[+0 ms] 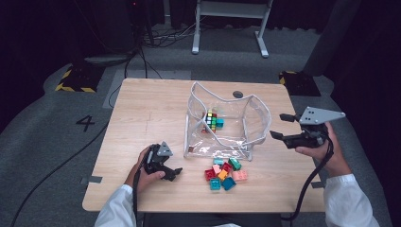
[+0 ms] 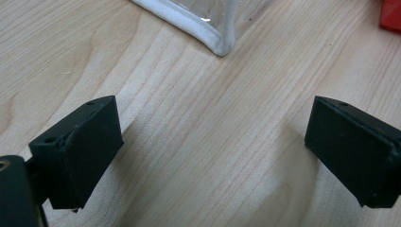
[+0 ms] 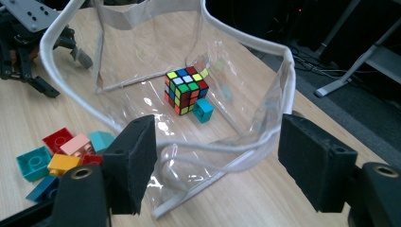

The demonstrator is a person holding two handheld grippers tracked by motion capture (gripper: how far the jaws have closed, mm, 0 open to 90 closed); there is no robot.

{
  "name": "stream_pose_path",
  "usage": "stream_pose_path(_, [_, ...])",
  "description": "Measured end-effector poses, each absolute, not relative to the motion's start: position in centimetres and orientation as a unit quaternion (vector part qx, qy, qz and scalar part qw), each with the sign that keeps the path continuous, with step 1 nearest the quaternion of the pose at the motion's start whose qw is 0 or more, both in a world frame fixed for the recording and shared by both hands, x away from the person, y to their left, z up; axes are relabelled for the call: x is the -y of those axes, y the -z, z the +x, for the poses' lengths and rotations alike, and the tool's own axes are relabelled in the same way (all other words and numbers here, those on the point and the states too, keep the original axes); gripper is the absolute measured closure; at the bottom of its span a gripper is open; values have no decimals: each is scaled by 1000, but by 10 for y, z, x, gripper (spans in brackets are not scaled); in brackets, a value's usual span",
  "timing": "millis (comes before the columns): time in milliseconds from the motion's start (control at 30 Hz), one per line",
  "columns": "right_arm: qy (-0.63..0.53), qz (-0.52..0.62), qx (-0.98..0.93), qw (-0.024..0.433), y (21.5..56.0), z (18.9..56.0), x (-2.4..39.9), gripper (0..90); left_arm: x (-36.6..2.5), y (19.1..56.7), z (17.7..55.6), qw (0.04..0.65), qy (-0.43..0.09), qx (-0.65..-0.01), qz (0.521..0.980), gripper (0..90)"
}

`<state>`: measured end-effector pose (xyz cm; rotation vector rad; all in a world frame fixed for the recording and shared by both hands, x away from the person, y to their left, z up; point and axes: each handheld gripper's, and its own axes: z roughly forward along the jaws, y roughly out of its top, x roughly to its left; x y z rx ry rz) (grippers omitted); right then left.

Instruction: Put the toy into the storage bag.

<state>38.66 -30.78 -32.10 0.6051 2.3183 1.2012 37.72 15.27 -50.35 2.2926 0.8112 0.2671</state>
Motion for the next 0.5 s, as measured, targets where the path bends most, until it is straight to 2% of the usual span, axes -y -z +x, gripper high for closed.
stream_pose_path(233, [-448,225,-837,220,342,371,319,287,-153,503,377,340,-103,-313,881,48])
stream_pose_path(500, [-439,229,-846,196,381,358,323,290,-153,503,377,340,-102,-312,881,48])
